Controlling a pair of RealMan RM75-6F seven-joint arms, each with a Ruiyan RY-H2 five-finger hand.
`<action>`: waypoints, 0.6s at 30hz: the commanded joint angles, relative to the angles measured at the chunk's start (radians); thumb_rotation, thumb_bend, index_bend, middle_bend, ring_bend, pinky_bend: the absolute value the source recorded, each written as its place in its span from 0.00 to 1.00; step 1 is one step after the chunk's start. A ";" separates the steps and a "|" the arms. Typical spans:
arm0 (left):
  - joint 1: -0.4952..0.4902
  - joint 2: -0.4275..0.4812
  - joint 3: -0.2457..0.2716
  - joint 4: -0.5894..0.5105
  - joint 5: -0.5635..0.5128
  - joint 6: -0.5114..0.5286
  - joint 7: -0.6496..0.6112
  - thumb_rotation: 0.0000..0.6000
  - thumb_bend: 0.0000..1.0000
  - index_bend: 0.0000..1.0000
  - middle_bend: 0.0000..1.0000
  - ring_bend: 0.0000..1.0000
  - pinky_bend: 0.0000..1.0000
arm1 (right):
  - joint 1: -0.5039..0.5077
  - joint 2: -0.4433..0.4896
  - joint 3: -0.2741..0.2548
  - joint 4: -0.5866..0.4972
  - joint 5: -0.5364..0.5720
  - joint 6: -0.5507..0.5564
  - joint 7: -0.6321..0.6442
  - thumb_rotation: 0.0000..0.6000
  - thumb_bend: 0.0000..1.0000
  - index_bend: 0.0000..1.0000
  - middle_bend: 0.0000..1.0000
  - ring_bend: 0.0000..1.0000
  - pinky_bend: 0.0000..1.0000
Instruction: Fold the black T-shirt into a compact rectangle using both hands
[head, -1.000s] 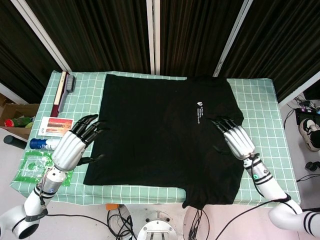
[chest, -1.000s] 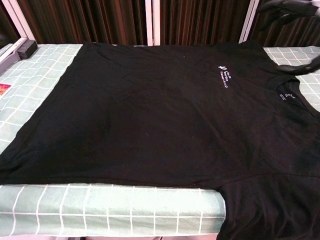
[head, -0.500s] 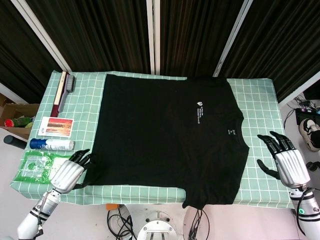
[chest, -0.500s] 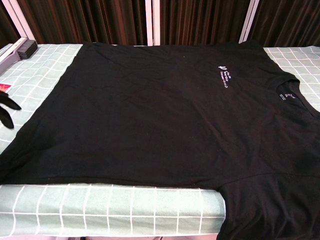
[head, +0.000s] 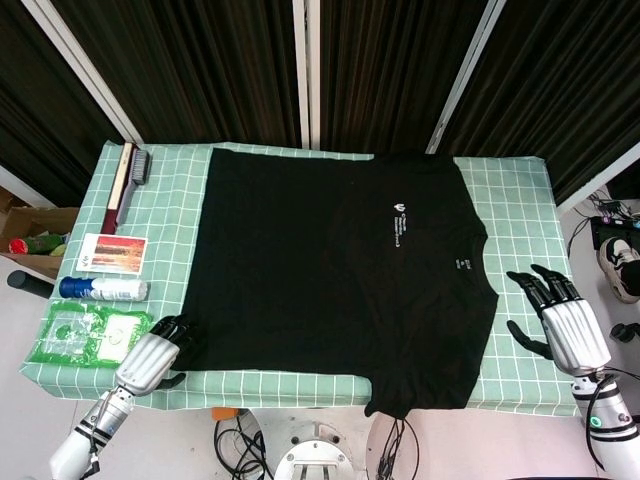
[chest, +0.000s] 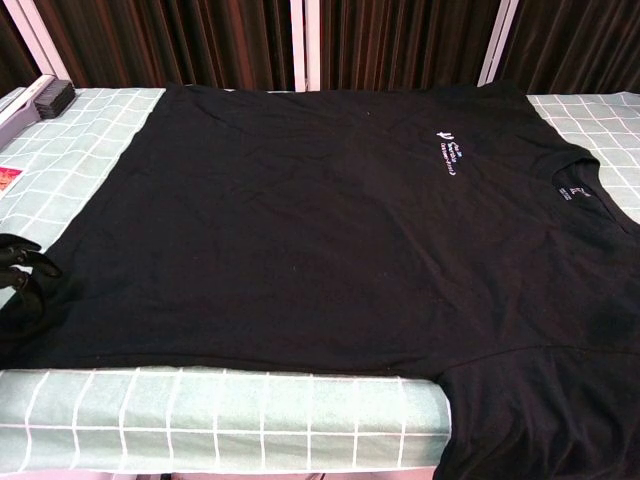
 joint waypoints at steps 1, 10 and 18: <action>-0.003 -0.015 -0.003 0.016 -0.006 -0.008 0.004 1.00 0.19 0.40 0.19 0.10 0.16 | -0.003 -0.001 0.000 0.002 0.001 0.000 0.002 1.00 0.23 0.21 0.27 0.13 0.24; -0.017 -0.052 -0.013 0.064 -0.015 -0.020 -0.063 1.00 0.32 0.49 0.21 0.10 0.16 | -0.026 -0.016 -0.002 0.021 0.011 0.015 0.027 1.00 0.23 0.21 0.27 0.13 0.24; -0.012 -0.106 -0.034 0.117 -0.010 0.035 -0.134 1.00 0.43 0.59 0.27 0.14 0.17 | -0.051 -0.046 -0.044 0.067 0.002 -0.005 0.079 1.00 0.26 0.21 0.28 0.13 0.24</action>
